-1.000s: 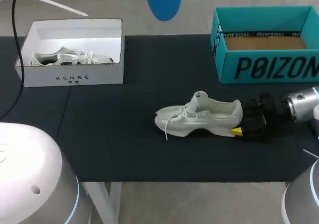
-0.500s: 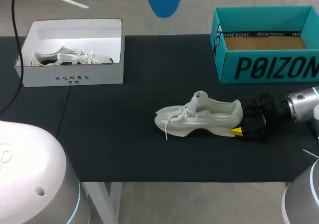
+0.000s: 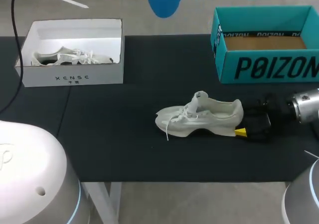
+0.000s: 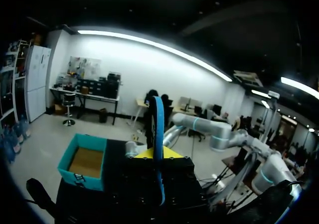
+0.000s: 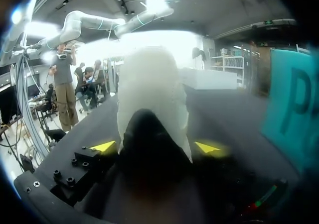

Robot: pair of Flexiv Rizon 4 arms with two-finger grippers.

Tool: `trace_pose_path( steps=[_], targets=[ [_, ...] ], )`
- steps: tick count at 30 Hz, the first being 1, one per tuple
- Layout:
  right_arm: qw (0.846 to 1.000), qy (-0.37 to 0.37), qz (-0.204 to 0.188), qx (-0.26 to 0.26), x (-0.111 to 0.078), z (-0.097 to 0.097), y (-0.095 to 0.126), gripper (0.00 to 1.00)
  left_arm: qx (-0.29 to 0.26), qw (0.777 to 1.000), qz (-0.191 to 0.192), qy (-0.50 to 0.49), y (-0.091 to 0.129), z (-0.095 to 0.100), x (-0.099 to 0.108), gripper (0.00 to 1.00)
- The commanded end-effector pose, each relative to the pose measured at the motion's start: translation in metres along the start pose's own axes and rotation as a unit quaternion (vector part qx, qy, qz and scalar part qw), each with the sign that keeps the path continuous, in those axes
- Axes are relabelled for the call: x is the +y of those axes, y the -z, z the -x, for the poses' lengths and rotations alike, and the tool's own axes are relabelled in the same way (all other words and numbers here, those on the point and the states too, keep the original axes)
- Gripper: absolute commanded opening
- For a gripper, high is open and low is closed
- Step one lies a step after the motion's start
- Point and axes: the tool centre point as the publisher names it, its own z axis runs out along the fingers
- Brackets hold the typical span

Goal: Take the shoe out of the shoebox, open the shoe tongue, remove and reinsert the insole, then place the shoe into the shoebox

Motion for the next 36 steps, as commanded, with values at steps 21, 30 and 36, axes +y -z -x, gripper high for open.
trace_pose_path(
  steps=[21, 30, 36],
  targets=[
    [0.981, 0.027, -0.182, -0.061, 0.055, -0.002, 0.101, 1.00, 0.001, 1.000, 0.001, 0.000, 0.000, 0.001, 0.000, 0.00],
    [0.936, 0.020, -0.341, -0.082, 0.091, -0.005, 0.115, 1.00, 0.001, 1.000, 0.001, 0.000, 0.000, 0.001, 0.000, 0.00],
    [0.915, 0.031, -0.391, -0.094, 0.111, -0.009, 0.114, 1.00, 0.001, 1.000, 0.001, 0.000, 0.000, 0.001, 0.000, 0.00]
  ],
)
